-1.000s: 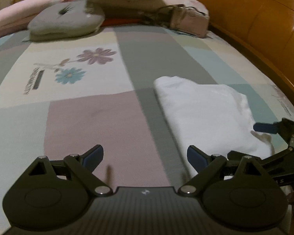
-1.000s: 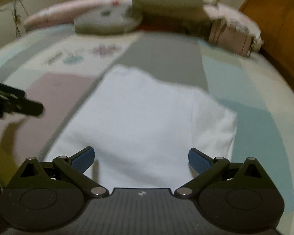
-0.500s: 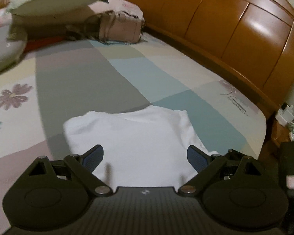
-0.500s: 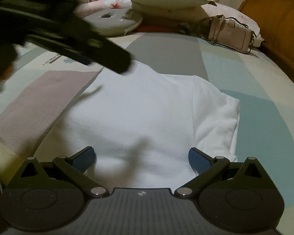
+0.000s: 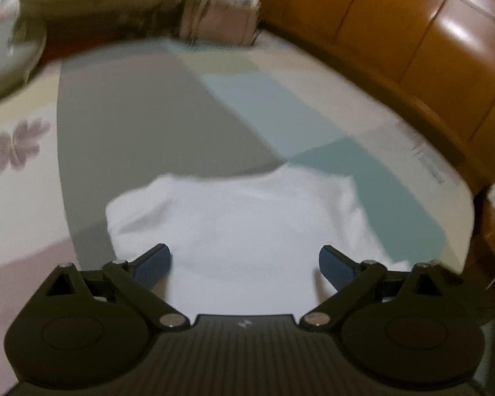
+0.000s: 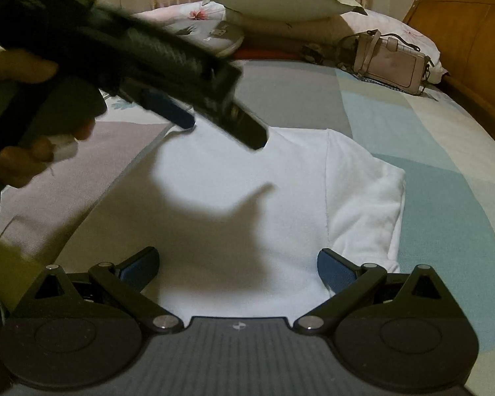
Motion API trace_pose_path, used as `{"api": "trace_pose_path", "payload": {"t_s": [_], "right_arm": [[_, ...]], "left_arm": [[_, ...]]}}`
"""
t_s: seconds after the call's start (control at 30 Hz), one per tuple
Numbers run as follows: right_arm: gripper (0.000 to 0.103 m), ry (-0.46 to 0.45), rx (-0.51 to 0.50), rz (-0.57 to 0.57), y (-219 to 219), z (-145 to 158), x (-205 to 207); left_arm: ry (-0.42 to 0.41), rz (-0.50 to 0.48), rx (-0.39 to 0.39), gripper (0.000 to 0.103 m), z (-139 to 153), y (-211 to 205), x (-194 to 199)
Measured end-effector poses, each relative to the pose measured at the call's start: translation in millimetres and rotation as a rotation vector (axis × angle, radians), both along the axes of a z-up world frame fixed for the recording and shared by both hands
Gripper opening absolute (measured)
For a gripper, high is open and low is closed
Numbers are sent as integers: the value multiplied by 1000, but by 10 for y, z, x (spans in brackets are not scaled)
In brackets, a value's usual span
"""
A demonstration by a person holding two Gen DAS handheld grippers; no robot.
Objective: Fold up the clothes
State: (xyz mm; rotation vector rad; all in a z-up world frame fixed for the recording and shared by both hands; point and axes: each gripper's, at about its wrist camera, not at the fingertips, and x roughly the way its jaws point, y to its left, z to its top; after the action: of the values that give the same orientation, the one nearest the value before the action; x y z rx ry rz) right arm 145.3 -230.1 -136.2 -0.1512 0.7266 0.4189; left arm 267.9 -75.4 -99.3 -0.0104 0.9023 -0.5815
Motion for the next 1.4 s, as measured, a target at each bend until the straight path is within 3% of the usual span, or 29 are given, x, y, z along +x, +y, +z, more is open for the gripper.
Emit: {"api": "trace_pose_path", "payload": {"t_s": [0.1,0.23,0.4,0.47,0.6,0.7,0.83,1.13,1.4], "right_arm": [[103,0,1,1,-6,3,-30],[103,-1,-2,1,-2,0,-26],[103,1,-4,-1,-4,7,-15],[103,8,-11,-5,5,19,-7],[103,13,-25,-13,16,109,-28],[103,-20,-3,-43,-23,198,-90],[103,26,19,-95,-180,141,-127],[103,21,76,-148,-344,296,-376],[103,24,111,-75,-280,318,-598]], "left_arm": [[5,4,2,96,83,-28,25],[-27,-44,-55,96,200,-118,94],[35,4,3,95,-59,-280,352],[32,32,10,95,-30,-252,352],[-19,26,-8,96,240,-89,108],[-67,44,30,96,384,52,-132],[-78,78,69,97,430,167,-416],[-80,136,67,97,504,337,-889],[-81,151,75,97,545,332,-1050]]}}
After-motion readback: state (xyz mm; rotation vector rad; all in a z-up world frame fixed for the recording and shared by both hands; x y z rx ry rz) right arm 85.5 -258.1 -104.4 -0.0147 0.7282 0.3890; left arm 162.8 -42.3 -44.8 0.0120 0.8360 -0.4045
